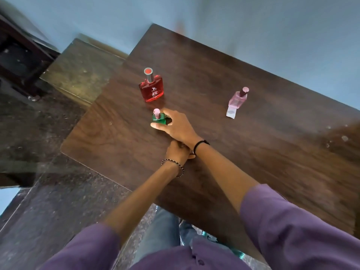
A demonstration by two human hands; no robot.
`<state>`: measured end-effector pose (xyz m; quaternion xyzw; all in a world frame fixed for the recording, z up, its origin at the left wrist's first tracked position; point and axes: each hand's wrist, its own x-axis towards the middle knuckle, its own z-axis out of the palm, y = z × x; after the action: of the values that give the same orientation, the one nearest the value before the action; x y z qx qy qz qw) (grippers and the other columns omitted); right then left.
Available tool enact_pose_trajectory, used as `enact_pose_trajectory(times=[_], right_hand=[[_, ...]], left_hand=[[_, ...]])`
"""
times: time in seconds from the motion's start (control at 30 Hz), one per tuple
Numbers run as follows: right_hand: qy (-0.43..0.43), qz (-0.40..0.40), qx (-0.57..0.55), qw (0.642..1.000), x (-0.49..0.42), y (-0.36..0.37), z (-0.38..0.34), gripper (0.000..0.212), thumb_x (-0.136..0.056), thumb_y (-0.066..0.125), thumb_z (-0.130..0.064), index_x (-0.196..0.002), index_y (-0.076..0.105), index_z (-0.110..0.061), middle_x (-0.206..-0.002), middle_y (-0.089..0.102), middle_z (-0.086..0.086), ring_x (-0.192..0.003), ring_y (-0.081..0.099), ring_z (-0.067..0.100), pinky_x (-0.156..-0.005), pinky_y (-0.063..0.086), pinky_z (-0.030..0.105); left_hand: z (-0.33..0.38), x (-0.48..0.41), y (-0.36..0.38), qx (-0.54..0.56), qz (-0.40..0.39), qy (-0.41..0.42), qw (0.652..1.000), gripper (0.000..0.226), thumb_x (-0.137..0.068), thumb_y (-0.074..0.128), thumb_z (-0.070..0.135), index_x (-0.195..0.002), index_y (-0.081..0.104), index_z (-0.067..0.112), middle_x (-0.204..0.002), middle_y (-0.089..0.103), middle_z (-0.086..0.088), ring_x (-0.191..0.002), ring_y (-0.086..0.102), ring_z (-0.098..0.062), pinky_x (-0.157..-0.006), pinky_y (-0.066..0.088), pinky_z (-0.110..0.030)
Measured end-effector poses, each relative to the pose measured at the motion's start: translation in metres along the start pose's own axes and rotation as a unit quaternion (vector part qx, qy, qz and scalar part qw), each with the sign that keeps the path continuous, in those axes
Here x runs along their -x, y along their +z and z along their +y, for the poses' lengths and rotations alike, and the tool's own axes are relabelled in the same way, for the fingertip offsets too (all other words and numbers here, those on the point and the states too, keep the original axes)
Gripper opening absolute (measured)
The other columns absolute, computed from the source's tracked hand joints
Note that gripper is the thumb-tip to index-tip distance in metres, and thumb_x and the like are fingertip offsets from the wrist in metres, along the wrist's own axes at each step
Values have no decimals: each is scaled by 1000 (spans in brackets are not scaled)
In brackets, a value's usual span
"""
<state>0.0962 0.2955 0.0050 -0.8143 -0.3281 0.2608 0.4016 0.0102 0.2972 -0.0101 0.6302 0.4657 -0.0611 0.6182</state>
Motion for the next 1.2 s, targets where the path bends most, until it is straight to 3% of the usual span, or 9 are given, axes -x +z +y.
enact_pose_trajectory(times=[0.07, 0.17, 0.23, 0.4, 0.53, 0.7, 0.9, 1.07, 1.2], right_hand=[[15, 2, -10, 1000, 5, -3, 4, 31, -88, 80, -35, -105, 70, -11, -94, 73, 5, -85, 66, 21, -78, 47, 31], [40, 41, -73, 996, 30, -19, 12, 31, -89, 77, -40, -114, 68, -23, -96, 72, -12, -84, 64, -6, -75, 45, 9], [66, 81, -132, 986, 55, -33, 18, 22, -89, 75, -44, -108, 67, -36, -92, 72, -22, -86, 65, -15, -74, 44, 4], [137, 104, -346, 922, 130, -68, 42, 22, -87, 78, -45, -100, 70, -29, -99, 72, 2, -100, 73, 32, -93, 58, 50], [159, 84, -452, 874, 187, -83, 60, 20, -91, 75, -31, -105, 67, -19, -96, 72, 13, -83, 72, 27, -63, 58, 34], [162, 91, -482, 856, 233, -88, 70, 14, -90, 65, -22, -103, 69, -16, -83, 68, 15, -60, 59, 21, -41, 37, 22], [168, 120, -456, 866, 262, -86, 68, 27, -87, 66, -31, -108, 67, -14, -70, 61, 7, -49, 50, 19, -40, 24, 21], [174, 161, -462, 855, 277, -91, 66, 30, -86, 75, -36, -105, 68, -15, -67, 57, 7, -45, 45, 16, -35, 26, 22], [178, 161, -430, 870, 285, -96, 65, 38, -85, 76, -40, -105, 64, -9, -65, 57, 5, -45, 44, 16, -35, 30, 20]], left_hand=[[-2, 1, 0, -19, 0, 9, 1000, 15, -91, 61, 9, -99, 64, -4, -88, 70, -10, -57, 65, 1, -47, 53, -13], [-4, 5, 2, 20, -39, 9, 999, 18, -89, 64, 1, -102, 69, -10, -95, 72, -17, -76, 73, -22, -72, 63, -35], [-7, 10, 4, 52, -54, 8, 997, 13, -88, 63, -5, -99, 69, -7, -93, 71, -19, -84, 74, -36, -68, 64, -34], [-12, 29, 15, 27, -63, 73, 995, 25, -88, 60, -5, -102, 53, 15, -88, 72, -13, -70, 74, -29, -67, 63, -38], [-9, 44, 31, -52, -138, 130, 980, 21, -94, 53, -4, -91, 66, 12, -92, 68, -14, -75, 68, -19, -73, 61, -36], [-1, 66, 52, -94, -205, 188, 956, 18, -97, 57, 3, -101, 70, 13, -106, 71, -21, -88, 63, -19, -82, 60, -40], [12, 91, 73, -86, -233, 192, 949, 24, -87, 54, 14, -85, 76, 24, -90, 74, -6, -87, 70, -25, -91, 56, -53], [16, 98, 84, -51, -294, 168, 940, 47, -81, 67, 54, -83, 75, 7, -85, 73, -16, -85, 67, -24, -97, 51, -58], [16, 105, 88, -50, -319, 202, 925, 42, -87, 69, 52, -84, 76, 11, -79, 71, -2, -79, 66, -15, -93, 54, -48]])
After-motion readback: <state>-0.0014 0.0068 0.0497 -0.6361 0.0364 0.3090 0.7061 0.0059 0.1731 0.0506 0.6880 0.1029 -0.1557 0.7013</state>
